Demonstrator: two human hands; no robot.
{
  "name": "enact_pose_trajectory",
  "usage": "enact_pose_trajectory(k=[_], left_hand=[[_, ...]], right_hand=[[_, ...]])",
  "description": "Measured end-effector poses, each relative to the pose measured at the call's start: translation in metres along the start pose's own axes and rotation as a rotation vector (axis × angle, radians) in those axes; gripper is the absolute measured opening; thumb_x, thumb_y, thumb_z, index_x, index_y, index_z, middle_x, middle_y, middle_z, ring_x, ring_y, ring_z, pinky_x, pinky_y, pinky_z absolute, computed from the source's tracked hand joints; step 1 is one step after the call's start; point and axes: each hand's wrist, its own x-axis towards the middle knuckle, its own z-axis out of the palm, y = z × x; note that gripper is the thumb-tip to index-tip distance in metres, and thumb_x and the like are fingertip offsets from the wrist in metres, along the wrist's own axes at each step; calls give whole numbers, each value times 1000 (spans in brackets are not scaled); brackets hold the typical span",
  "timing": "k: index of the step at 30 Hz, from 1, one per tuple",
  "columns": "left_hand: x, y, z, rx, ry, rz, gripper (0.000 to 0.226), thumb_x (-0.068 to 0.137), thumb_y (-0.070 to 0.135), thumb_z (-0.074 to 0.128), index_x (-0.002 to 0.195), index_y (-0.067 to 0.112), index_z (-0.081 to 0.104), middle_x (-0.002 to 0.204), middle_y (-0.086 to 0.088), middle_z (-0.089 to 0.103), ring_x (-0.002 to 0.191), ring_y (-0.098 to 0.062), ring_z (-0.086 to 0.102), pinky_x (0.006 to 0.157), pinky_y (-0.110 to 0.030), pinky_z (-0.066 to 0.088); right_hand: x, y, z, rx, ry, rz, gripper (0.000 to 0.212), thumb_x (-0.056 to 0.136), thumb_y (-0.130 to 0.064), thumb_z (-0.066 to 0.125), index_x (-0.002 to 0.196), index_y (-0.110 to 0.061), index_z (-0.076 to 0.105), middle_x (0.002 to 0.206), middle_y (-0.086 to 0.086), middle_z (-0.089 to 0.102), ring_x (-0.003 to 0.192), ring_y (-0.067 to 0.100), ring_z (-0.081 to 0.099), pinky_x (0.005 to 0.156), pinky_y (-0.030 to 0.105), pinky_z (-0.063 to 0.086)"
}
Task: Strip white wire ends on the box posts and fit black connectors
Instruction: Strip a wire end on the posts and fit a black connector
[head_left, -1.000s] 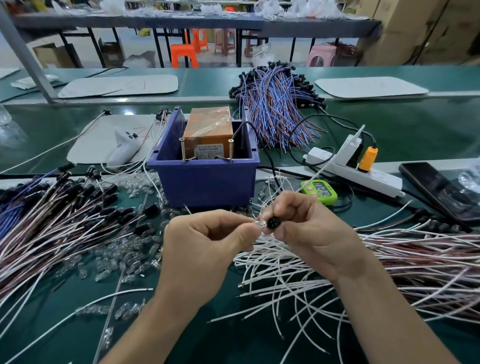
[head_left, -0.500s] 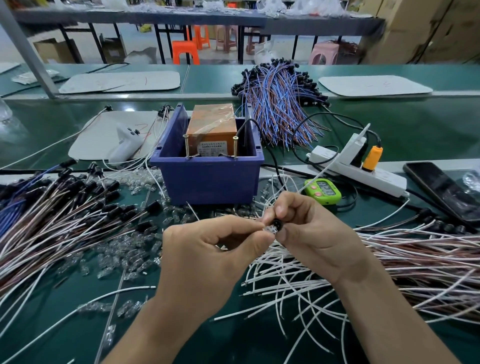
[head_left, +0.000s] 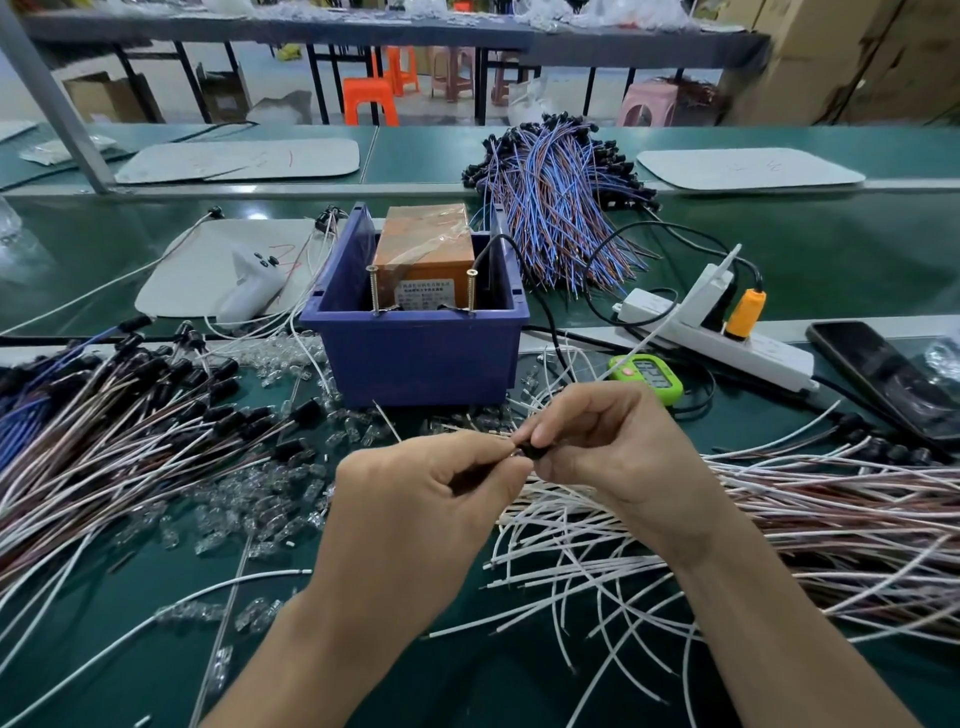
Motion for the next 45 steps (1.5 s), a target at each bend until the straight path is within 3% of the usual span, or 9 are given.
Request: enact_pose_trajectory(k=[8,18,24,27,28,32,37,40,45], left_hand=[[2,-12,5,-237,-45,-188,21,77,28,82,90,43,78,64,19,72,57,-3,70,57,-15,54],[6,-13,9,-407,-37,-375,27,79,2,84,80,29,83,63,2,75,54,-14,73,53,-15,53],[7,-11,8,-513,-79,-460,28,77,-1,83,74,27,84,62,-7,74,51,-16,71,49,-19,53],[13,-15,2,-645,-189,-543,15,61,11,92,70,19,83,64,-13,74,51,-17,70,49,-19,51],[16,-18,-1,-678,-239,-583,22,53,11,97,69,16,83,64,-14,74,52,-16,70,49,-19,51],[18,-29,-2,-750,-356,-686,23,49,27,91,66,15,80,61,-10,71,53,-12,68,51,-18,50],[15,-33,1,-754,-384,-695,13,54,11,88,61,16,78,57,-9,69,49,-13,66,48,-19,50],[14,-34,1,-746,-385,-704,24,44,22,92,61,15,78,57,-10,69,49,-13,66,48,-18,51],[18,-33,3,-706,-293,-657,31,48,26,101,69,16,79,63,-10,71,54,-14,67,53,-21,53]], right_hand=[[-1,-1,5,-211,108,-97,34,70,18,78,78,-14,81,88,10,80,82,25,78,71,28,60],[-1,-4,11,-237,130,-113,33,69,21,79,77,-11,80,86,7,80,80,24,78,71,28,61],[-2,-2,13,-215,121,-99,32,68,19,80,76,-12,81,86,8,80,81,26,78,71,29,61],[-2,-5,14,-185,97,-81,29,66,12,81,77,-15,82,88,10,80,82,28,78,72,31,61],[-2,-6,14,-176,86,-72,29,65,11,82,77,-16,82,87,10,80,82,28,78,71,30,61],[-2,-6,13,-181,40,-58,34,64,17,83,76,-15,83,86,13,79,81,29,78,72,32,62],[-2,-4,14,-177,11,-28,31,62,15,83,73,-14,82,87,17,79,83,35,77,73,37,63],[-3,-2,14,-173,20,-17,28,61,12,84,74,-14,82,86,17,79,81,33,77,72,35,63],[1,-1,18,-211,83,-38,30,68,14,81,78,-14,82,83,13,79,77,26,77,70,29,60]])
